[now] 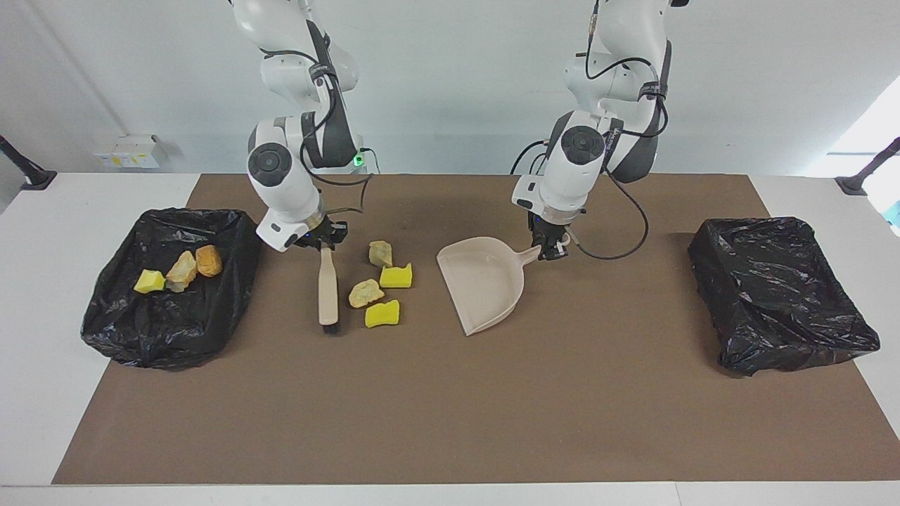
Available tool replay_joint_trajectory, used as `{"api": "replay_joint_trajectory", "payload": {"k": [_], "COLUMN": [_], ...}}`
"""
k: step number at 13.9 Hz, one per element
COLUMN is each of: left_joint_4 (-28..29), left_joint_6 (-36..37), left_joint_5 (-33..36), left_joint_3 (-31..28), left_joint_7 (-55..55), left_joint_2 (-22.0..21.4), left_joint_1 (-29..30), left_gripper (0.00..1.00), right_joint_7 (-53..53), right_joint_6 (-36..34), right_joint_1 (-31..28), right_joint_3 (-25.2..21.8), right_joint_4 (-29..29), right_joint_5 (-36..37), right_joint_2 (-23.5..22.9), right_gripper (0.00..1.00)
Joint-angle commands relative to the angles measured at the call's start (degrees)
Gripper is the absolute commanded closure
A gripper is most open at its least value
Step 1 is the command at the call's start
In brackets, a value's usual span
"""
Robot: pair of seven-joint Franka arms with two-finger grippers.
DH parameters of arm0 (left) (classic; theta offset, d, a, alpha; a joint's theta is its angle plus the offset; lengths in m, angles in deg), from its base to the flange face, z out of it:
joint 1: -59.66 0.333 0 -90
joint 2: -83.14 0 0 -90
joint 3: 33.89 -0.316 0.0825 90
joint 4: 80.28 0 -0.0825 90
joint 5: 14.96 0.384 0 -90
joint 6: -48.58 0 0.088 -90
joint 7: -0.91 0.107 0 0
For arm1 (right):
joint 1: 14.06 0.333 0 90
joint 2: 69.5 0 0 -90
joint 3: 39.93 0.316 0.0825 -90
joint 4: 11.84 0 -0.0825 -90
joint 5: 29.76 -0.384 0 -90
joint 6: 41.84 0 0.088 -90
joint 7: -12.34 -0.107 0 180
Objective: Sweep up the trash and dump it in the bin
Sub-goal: 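Sweep the sponges and chunks toward the dustpan with the right gripper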
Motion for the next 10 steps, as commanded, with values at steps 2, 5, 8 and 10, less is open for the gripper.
{"api": "replay_joint_trajectory", "payload": {"k": [2, 5, 8, 10], "left_joint_4": [2.44, 2.44, 2.44, 2.44], "left_joint_6": [-1.63, -1.54, -1.45, -1.45], "left_joint_5": [-0.61, -0.61, -0.61, -0.61], "left_joint_3": [-0.85, -0.85, -0.85, -0.85], "left_joint_7": [-0.66, -0.66, -0.66, -0.66], "left_joint_2": [-1.96, -1.96, -1.96, -1.96], "left_joint_1": [-0.81, -0.90, -0.81, -0.81], "left_gripper": [1.00, 1.00, 1.00, 1.00], "right_joint_7": [-9.19, -15.09, -18.44, -18.54], "right_joint_6": [3.73, 4.79, 4.80, 5.75], "right_joint_1": [4.06, 8.71, 15.21, 18.39], "right_joint_3": [0.23, 0.40, 0.40, 0.40], "right_joint_4": [0.61, -1.84, -7.37, -9.49], "right_joint_5": [-0.91, -4.58, -8.64, -13.01], "right_joint_2": [-1.04, -4.20, -7.36, -8.16], "right_gripper": [1.00, 1.00, 1.00, 1.00]}}
